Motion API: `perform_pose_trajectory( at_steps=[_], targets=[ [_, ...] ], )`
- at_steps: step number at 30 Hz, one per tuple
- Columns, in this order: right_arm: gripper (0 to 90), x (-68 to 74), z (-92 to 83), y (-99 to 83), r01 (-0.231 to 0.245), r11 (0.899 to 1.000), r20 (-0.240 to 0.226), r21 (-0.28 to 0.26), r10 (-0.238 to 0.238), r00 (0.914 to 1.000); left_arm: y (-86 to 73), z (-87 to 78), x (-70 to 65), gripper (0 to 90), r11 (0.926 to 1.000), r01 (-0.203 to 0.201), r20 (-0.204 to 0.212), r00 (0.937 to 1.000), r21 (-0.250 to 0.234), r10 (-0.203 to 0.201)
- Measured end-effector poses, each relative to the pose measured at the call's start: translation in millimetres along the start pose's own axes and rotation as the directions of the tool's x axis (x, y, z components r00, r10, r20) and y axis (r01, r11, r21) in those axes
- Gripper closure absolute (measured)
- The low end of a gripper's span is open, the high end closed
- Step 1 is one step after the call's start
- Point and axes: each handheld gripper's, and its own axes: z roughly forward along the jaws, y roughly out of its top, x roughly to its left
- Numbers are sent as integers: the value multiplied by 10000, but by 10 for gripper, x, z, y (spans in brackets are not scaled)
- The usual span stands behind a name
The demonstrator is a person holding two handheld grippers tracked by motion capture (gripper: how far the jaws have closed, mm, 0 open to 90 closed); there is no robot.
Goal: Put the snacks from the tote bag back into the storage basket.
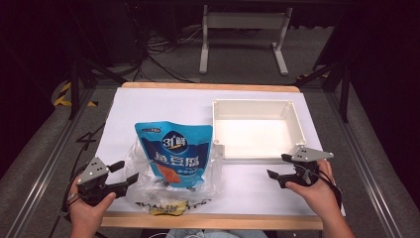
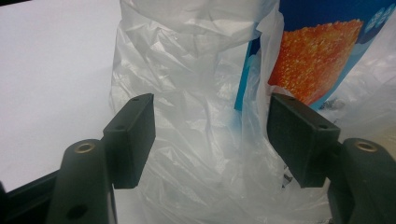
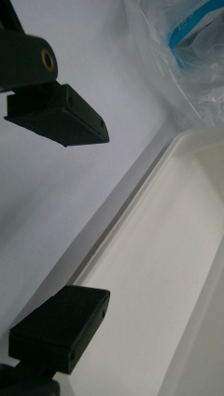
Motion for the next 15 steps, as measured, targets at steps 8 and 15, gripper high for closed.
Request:
perform_pose_trajectory(
  at_steps=[8, 15],
  targets=[
    [213, 42, -24, 33, 141, 9999, -157, -20, -141, 9998, 10, 10, -13, 338, 10000, -48, -47, 10000, 6, 48],
    [214, 58, -18, 40, 228, 9997, -309, -35, -229, 9993, 14, 8, -15, 337, 10000, -70, -90, 9999, -21, 69]
  ],
)
